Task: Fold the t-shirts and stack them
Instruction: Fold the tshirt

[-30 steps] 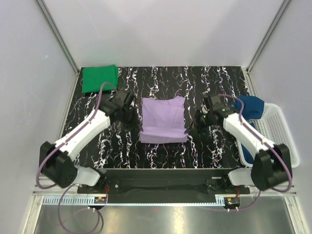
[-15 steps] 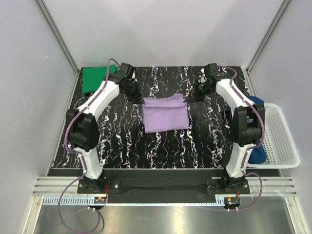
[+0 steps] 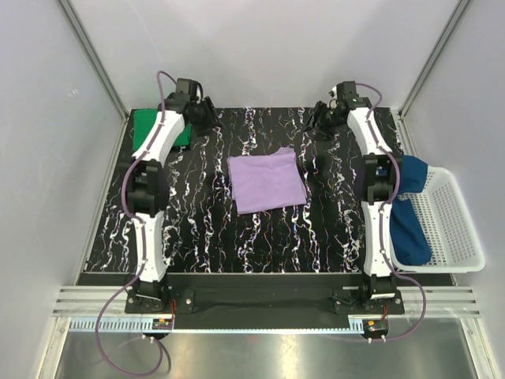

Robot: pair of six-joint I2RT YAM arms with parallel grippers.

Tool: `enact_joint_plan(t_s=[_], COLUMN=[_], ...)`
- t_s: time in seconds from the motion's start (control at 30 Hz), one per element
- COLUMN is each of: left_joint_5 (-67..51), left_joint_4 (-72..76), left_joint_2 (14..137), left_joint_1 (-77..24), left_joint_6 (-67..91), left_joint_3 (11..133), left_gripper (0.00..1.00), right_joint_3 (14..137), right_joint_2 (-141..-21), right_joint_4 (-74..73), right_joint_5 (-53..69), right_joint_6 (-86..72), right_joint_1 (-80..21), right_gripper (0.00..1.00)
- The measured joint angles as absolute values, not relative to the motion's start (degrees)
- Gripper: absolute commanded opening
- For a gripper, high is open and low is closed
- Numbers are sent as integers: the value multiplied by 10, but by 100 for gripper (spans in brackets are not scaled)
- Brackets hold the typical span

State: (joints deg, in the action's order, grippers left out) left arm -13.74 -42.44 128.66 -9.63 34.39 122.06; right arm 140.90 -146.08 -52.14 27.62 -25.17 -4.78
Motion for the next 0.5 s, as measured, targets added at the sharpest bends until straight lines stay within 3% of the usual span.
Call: enact_joint_plan(t_s=[0.07,0.1,0.27,0.33,0.37,0.5], left_joint_5=[-152,-162,-239,-261,-273,-303], left_joint_4=[-396,-383,-271,-234,-207,-152], left_joint_2=[1233,1207,1071,1058,1060,1093], left_joint_1=[-98,-102,-152,-176,-191,-217], left_joint_6=[343,343,359,370,380,421], left_joint_3=[1166,1136,935,885,858,800], left_gripper=[46,40,26,22,18,15], right_joint_3=[1358,1314,1126,1097,1083,1034], right_joint_2=[-1420,-1390,-1267,-1253,-1249,-1249], right_joint_4=[-505,-497,-450,-432,-418,-374], right_joint_5=[273,273,277,284,289,313], right_joint_6=[-249,-248,-236,-233,-232,-244], right_joint_1=[-47,-49,-76,-93,-105,-136], right_gripper=[57,49,29,20,11,4])
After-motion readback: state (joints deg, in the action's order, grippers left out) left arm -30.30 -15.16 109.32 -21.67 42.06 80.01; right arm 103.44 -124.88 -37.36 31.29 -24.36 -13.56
